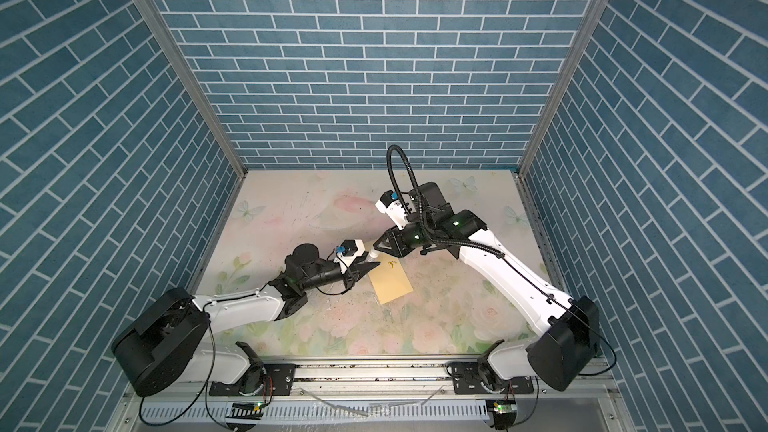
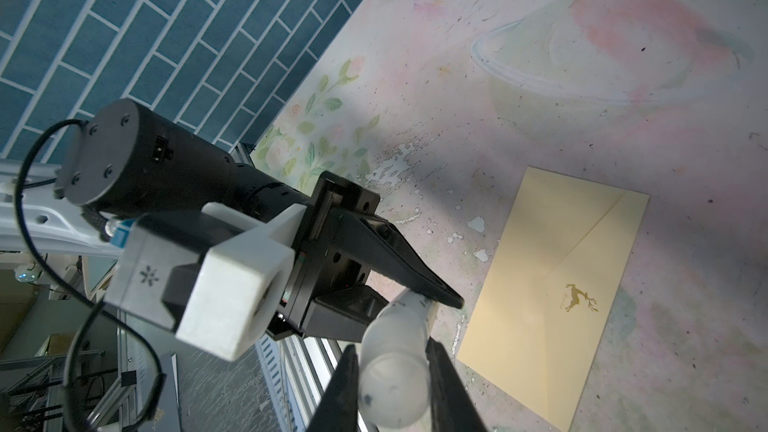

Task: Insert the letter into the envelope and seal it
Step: 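Press the cap down onto the glue stick held by the left gripper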

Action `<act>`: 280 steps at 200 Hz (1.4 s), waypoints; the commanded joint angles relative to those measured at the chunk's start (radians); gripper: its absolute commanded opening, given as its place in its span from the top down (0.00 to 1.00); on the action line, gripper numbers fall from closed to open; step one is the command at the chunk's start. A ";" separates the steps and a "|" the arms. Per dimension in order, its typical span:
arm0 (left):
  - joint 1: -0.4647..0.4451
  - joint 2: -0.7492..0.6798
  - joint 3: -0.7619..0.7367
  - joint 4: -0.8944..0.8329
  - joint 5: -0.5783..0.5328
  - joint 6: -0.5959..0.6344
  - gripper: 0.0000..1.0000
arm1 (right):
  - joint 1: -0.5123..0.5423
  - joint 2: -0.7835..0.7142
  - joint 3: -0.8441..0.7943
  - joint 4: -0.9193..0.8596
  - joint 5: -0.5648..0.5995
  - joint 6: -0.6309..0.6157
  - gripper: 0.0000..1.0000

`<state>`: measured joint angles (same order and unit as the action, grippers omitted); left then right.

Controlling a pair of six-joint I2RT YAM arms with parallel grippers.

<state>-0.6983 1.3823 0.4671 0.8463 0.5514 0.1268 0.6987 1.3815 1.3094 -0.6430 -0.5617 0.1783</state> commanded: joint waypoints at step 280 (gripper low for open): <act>-0.004 0.018 -0.009 0.276 -0.060 -0.073 1.00 | 0.191 0.246 -0.178 0.085 0.057 0.052 0.94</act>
<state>-0.6930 1.4387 0.3859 0.7773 0.4786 0.0635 0.8219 1.5452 1.2186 -0.5095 -0.4049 0.1764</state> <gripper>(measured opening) 0.281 0.262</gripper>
